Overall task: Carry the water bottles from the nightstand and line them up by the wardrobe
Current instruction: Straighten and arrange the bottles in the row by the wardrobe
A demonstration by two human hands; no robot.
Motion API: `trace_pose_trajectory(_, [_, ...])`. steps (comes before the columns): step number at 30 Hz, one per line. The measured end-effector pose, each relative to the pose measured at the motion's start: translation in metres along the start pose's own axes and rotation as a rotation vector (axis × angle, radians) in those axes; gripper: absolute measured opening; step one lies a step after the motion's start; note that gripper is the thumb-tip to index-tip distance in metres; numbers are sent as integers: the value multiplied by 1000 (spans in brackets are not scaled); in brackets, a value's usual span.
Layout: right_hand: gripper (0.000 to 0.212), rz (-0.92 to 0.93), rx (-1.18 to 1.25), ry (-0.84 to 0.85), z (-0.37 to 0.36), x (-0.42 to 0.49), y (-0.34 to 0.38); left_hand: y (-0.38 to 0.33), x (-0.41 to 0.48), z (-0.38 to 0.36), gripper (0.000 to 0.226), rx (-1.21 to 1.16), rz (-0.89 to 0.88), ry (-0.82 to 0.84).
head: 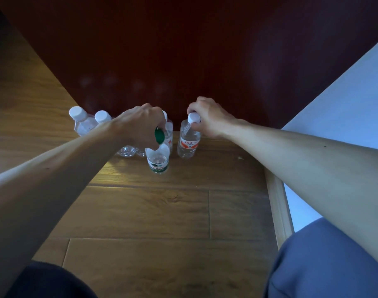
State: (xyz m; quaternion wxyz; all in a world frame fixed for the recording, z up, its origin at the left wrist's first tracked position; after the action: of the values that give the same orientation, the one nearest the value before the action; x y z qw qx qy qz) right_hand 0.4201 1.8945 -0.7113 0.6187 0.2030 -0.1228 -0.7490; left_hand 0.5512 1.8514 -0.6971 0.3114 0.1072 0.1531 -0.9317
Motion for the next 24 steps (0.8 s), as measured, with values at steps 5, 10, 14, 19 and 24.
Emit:
trace_pose_trajectory(5, [20,17,-7,-8,-5,7,9,12,-6,1,26,-20,24,-1])
trace_pose_trajectory(10, [22,36,-23,-2,-7,11,16,19,-11,-2,25,0,43,12])
trace_pose_trajectory(14, [21,36,-13,-14,-8,12,16,18,-11,0,24,15,45,15])
trace_pose_trajectory(19, [22,44,1,-14,-12,14,17,16,-9,-1,26,-7,53,22])
trace_pose_trajectory(24, [19,37,16,-24,-12,16,17,12,-5,0,26,-28,42,22])
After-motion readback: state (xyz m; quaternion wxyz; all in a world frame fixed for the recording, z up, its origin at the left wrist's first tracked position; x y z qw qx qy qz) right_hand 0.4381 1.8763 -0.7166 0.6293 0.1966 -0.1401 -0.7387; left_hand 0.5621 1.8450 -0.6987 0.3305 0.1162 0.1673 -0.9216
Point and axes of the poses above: each hand's wrist, its own x-axis towards the middle knuckle, its own z-axis out of the back of the hand, y = z × x, the point moved 9 cm from there along x, towards the middle knuckle, and after that the axes turned 2 degrees about x, right-handed, at the moved point
